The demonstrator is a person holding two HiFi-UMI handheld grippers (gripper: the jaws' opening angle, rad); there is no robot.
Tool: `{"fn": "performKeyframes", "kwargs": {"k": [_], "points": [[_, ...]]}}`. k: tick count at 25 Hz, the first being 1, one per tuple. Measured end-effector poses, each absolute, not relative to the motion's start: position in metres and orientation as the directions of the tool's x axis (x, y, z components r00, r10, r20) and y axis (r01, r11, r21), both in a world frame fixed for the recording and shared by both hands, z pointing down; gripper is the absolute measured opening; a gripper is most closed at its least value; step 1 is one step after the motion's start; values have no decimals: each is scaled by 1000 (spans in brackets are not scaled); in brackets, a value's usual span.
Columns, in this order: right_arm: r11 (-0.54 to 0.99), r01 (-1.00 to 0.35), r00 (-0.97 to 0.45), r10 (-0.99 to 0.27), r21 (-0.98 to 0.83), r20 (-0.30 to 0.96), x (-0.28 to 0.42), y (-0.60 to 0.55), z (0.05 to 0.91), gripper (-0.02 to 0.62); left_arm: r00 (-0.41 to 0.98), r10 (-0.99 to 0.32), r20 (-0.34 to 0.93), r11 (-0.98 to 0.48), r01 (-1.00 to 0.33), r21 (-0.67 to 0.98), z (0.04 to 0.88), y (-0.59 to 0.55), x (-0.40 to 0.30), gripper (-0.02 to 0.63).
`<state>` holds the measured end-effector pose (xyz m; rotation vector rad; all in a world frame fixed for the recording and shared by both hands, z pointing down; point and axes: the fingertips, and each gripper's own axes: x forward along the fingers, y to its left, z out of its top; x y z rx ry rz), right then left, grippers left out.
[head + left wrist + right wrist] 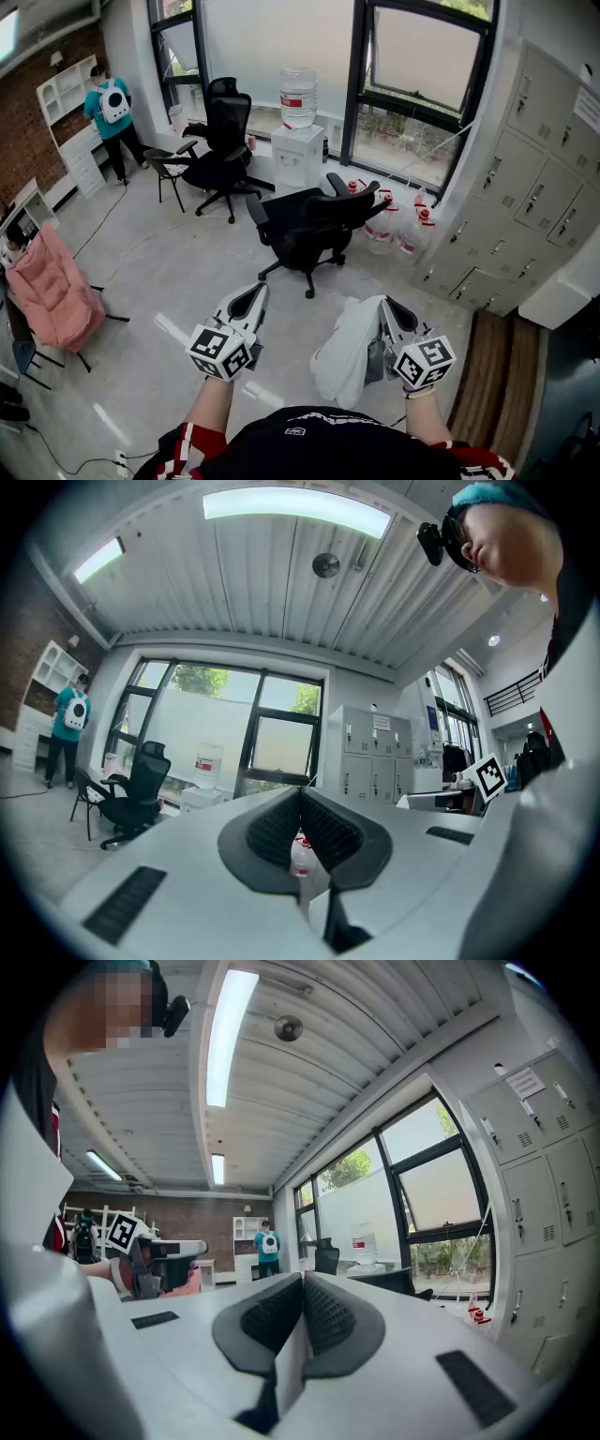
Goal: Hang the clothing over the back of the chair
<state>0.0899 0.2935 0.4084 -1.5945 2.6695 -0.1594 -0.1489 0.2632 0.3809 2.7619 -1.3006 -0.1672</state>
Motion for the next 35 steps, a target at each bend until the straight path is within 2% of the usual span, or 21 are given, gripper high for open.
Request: {"fn": "performKeyframes", "kwargs": {"k": [15, 20, 35], "points": [[487, -869, -490, -871, -85, 29, 101, 293, 409, 17, 632, -773, -56, -633, -762, 137, 386, 265, -136, 23], [511, -846, -516, -856, -153, -9, 110, 289, 403, 18, 625, -779, -51, -625, -767, 146, 384, 260, -129, 23], [578, -803, -583, -812, -145, -10, 134, 256, 412, 18, 583, -812, -37, -581, -799, 154, 397, 241, -90, 23]]}}
